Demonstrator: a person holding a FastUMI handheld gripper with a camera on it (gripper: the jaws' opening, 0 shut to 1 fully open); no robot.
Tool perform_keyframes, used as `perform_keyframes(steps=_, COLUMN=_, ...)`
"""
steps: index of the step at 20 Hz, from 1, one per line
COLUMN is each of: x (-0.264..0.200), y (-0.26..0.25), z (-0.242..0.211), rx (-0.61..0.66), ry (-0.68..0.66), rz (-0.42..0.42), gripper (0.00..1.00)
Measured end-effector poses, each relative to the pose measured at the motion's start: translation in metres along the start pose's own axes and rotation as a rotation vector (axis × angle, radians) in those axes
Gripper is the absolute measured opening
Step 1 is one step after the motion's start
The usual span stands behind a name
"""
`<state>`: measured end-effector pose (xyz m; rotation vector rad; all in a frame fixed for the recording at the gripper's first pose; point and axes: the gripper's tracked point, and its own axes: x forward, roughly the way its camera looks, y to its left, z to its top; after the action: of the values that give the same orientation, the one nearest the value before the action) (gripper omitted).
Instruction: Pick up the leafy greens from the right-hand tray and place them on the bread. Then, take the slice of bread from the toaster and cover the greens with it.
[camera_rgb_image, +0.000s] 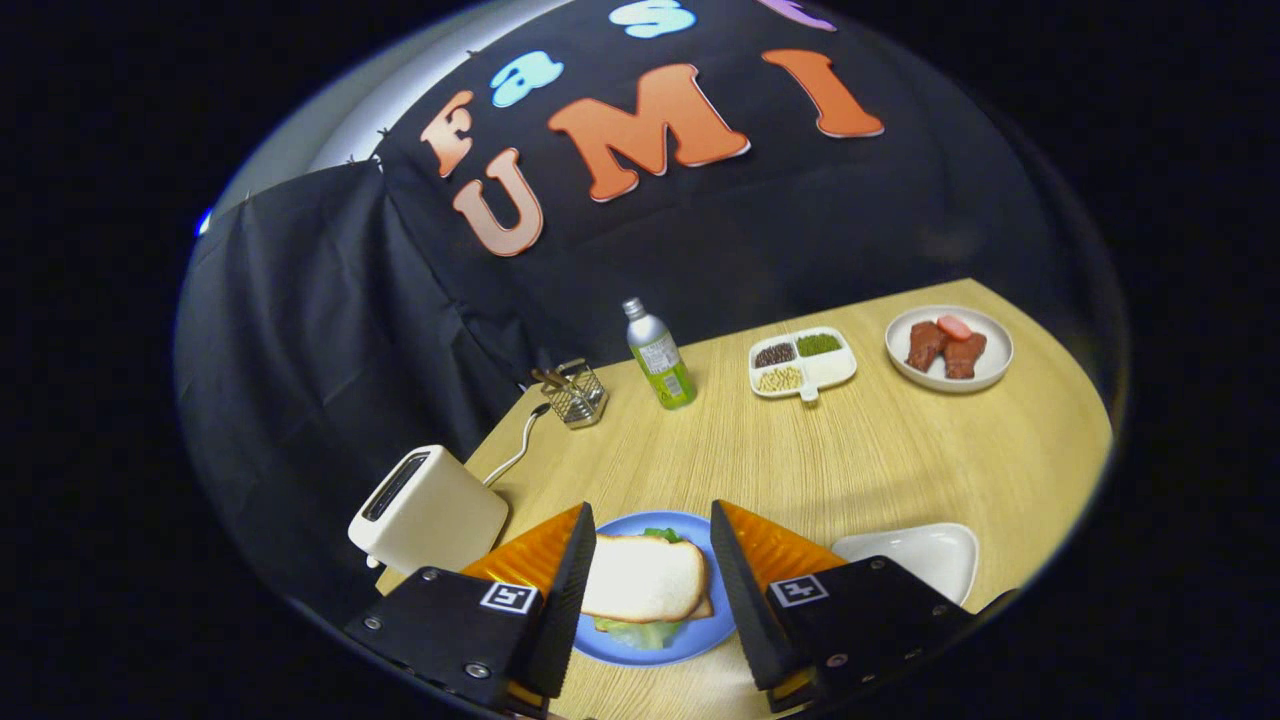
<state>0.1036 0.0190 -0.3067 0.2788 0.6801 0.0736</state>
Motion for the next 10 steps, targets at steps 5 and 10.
perform_keyframes(steps=5, x=-0.05, y=0.023, z=0.063, rx=-0.141, ry=-0.226, rz=-0.013, gripper=0.85)
perform_keyframes(steps=10, x=-0.103, y=0.031, z=0.086, rx=-0.249, ry=-0.405, rz=-0.082, gripper=0.93)
